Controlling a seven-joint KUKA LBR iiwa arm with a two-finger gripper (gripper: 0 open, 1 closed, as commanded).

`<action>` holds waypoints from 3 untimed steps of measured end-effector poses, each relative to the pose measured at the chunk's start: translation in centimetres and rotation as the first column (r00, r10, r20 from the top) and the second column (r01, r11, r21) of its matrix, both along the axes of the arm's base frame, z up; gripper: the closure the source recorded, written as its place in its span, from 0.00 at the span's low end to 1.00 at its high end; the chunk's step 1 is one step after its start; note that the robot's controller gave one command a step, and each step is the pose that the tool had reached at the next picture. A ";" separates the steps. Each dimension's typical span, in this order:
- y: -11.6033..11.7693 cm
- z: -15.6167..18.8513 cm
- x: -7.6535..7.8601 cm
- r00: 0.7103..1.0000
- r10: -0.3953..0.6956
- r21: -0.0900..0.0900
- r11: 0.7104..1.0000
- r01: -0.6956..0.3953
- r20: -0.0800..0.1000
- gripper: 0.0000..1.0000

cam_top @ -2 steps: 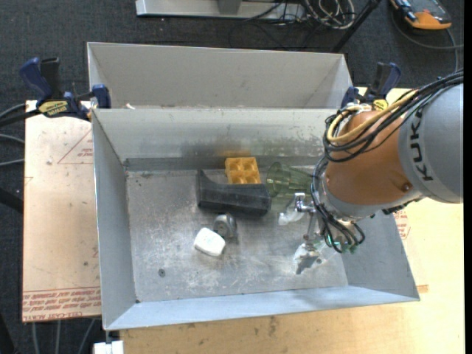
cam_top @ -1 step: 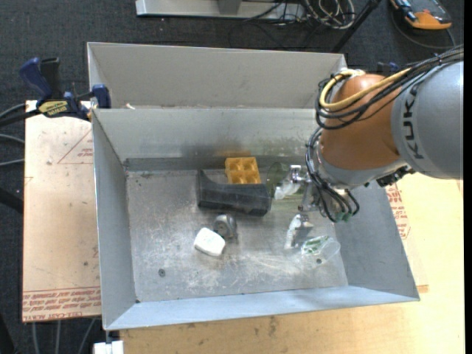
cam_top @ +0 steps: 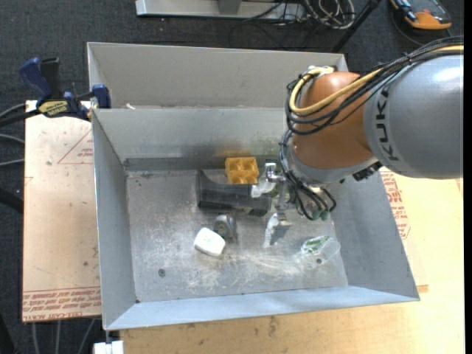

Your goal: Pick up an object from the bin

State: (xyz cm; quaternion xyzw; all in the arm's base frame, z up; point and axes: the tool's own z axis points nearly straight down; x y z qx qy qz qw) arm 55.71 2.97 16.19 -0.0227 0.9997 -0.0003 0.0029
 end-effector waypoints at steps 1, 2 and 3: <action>2.9 -2.1 2.7 0.998 0.067 0.005 0.998 -0.067 -0.002 0.00; 0.4 -5.1 2.0 0.993 -0.118 0.005 0.993 0.118 0.008 1.00; 0.4 -5.1 2.0 0.993 -0.118 0.005 0.993 0.118 0.008 1.00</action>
Offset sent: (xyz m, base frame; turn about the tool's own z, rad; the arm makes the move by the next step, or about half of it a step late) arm 0.0163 0.0023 -0.0540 0.1182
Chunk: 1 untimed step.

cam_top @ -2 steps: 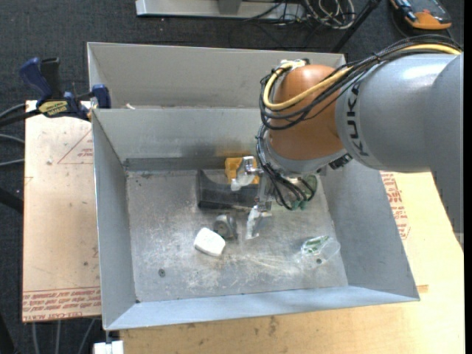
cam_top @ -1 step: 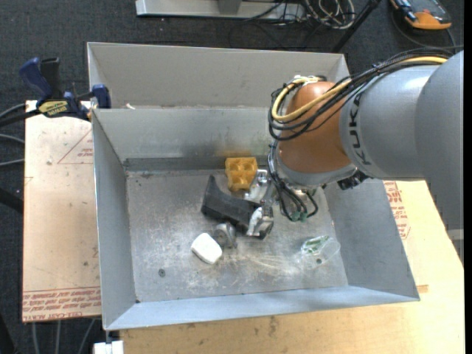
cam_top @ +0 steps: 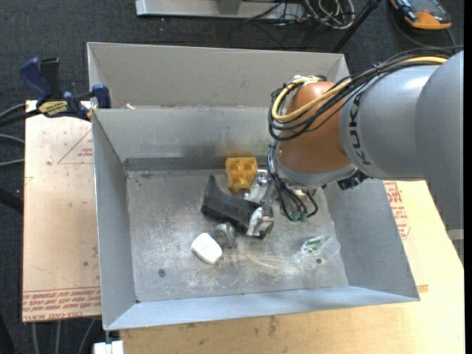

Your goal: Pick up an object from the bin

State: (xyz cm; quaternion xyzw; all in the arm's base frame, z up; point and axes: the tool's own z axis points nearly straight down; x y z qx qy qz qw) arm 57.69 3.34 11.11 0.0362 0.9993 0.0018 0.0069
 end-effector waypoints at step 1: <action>-0.8 3.5 0.2 0.998 0.063 -0.002 0.998 -0.063 -0.022 1.00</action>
Offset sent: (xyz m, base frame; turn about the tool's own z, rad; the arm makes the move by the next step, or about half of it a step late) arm -0.0049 -0.0118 0.1770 -0.4147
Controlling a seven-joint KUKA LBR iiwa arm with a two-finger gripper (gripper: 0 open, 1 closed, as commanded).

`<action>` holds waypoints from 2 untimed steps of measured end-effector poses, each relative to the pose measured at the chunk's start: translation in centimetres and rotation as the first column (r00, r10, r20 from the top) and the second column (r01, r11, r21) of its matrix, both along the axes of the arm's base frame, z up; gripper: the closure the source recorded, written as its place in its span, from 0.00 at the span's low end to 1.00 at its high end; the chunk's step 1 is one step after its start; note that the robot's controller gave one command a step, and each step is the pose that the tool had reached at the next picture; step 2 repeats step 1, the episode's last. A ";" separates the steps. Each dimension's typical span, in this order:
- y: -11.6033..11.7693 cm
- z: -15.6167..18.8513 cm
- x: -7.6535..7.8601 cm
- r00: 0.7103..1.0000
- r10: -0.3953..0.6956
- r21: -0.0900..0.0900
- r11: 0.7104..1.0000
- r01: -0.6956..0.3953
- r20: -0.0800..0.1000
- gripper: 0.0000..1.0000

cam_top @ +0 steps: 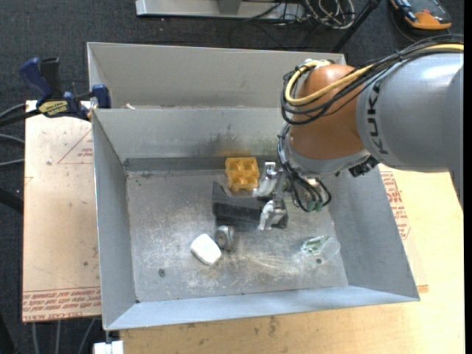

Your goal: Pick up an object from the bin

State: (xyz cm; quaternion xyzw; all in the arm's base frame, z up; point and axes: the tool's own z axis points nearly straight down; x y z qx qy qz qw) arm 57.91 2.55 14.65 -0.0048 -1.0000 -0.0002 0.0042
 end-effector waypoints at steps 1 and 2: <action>-0.4 13.9 -0.8 0.940 0.342 0.001 0.940 -0.342 0.005 1.00; -0.4 13.9 -0.8 0.940 0.342 0.001 0.940 -0.342 0.005 1.00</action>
Offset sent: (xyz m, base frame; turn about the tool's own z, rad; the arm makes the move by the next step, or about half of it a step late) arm 0.0000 0.0000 0.0000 0.0000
